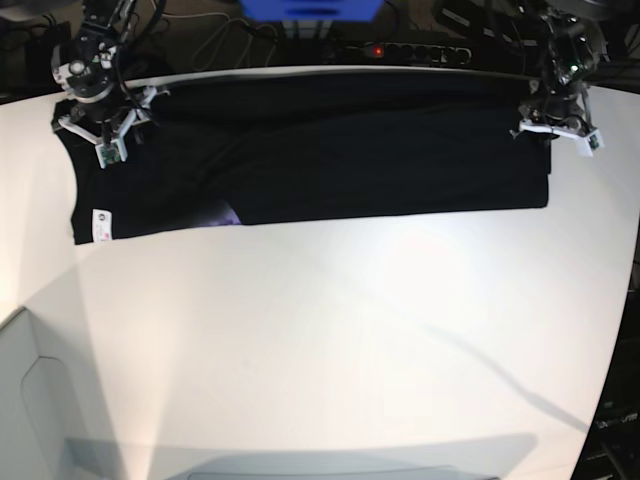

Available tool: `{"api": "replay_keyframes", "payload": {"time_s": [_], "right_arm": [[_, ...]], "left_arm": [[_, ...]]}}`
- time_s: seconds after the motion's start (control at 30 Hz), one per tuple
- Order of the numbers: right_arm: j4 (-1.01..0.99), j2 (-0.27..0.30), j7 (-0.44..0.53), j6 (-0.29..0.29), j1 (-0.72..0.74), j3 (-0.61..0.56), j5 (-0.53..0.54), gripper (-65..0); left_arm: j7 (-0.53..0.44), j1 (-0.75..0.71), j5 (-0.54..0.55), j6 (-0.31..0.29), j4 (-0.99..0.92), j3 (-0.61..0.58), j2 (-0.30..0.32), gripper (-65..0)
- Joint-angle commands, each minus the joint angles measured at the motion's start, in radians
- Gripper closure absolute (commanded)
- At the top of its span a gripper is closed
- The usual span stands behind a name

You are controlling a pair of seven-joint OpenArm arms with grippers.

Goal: Fold the T-shirt properly
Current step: 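Adjust grip on the folded edges with both grippers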

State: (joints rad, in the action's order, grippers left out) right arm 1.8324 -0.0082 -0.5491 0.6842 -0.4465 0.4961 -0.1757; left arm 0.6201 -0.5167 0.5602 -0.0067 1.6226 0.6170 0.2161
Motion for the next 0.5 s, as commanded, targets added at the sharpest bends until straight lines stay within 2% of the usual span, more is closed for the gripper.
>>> {"api": "replay_keyframes", "payload": {"time_s": [0.0, 0.03, 0.1, 0.3, 0.47], "right_arm": [[0.01, 0.007, -0.001, 0.014, -0.002, 0.002, 0.002, -34.3], [0.01, 0.007, -0.001, 0.014, -0.002, 0.002, 0.002, -34.3], [0.01, 0.007, -0.001, 0.014, -0.002, 0.002, 0.002, -34.3], [0.008, 0.007, -0.001, 0.014, 0.018, 0.002, 0.002, -34.3], [-0.029, 0.017, -0.001, 0.014, 0.05, 0.008, 0.0, -34.3]], "left_arm": [[0.028, -0.006, 0.004, 0.0, 0.002, -0.001, 0.006, -12.8], [0.03, -0.006, 0.004, 0.0, 0.002, -0.001, 0.006, -10.1], [0.034, -0.004, 0.004, 0.0, 0.002, -0.001, 0.006, -0.7], [0.034, -0.012, 0.004, 0.0, 0.017, 0.001, 0.006, 0.0], [0.028, -0.043, 0.005, 0.0, 0.112, 0.007, 0.006, 0.0]]}}
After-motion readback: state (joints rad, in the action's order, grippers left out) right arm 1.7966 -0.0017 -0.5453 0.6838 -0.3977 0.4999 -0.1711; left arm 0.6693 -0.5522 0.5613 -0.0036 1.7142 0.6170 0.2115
